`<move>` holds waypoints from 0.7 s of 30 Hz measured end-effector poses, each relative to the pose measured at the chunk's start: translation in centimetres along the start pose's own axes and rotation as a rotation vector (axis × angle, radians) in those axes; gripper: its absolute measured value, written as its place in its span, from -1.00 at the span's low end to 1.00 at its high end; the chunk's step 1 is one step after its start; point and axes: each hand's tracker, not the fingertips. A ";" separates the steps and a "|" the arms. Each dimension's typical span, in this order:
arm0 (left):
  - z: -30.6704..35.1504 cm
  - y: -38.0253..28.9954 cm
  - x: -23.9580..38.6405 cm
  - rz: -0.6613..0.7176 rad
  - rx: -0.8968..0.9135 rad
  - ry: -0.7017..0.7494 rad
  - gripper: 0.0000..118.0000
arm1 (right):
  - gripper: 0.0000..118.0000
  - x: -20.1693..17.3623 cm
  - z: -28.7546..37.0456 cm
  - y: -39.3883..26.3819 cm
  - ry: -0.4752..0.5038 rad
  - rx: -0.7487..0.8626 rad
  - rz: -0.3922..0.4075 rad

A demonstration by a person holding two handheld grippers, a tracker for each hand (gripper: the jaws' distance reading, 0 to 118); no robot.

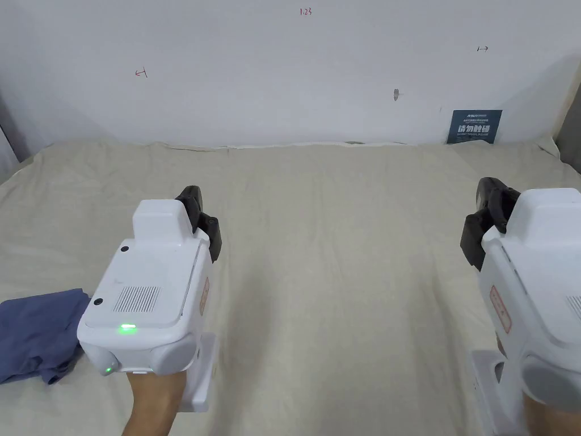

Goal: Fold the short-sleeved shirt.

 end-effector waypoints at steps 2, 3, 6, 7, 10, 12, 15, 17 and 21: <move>0.1 -0.1 -0.2 -0.004 -0.001 -0.001 -1.00 | -0.97 -0.1 -0.1 0.0 0.002 -0.002 0.000; 0.0 -0.1 -0.2 -0.005 -0.003 -0.001 -1.00 | -0.97 -0.2 -0.1 0.0 0.002 -0.003 0.002; 0.0 -0.1 -0.4 -0.003 -0.004 0.000 -1.00 | -0.97 -0.2 -0.2 -0.1 0.004 -0.005 0.001; 0.0 -0.1 -0.5 -0.004 -0.005 -0.001 -1.00 | -0.97 -0.3 -0.2 -0.1 0.004 -0.004 0.000; 0.0 -0.1 -0.6 -0.005 -0.006 -0.003 -1.00 | -0.97 -0.4 -0.2 0.0 0.005 -0.004 0.001; 0.0 -0.1 -0.7 -0.006 -0.006 -0.004 -1.00 | -0.97 -0.4 -0.2 0.0 0.005 -0.003 0.000; 0.1 -0.1 -0.7 -0.013 -0.008 -0.007 -1.00 | -0.97 -0.5 -0.2 0.0 0.008 -0.003 0.002; 0.1 -0.2 -0.8 -0.013 -0.008 -0.008 -1.00 | -0.97 -0.5 -0.2 0.0 0.008 -0.002 0.004; 0.1 -0.2 -0.8 -0.015 -0.010 -0.008 -1.00 | -0.97 -0.6 -0.2 0.1 0.008 -0.001 0.004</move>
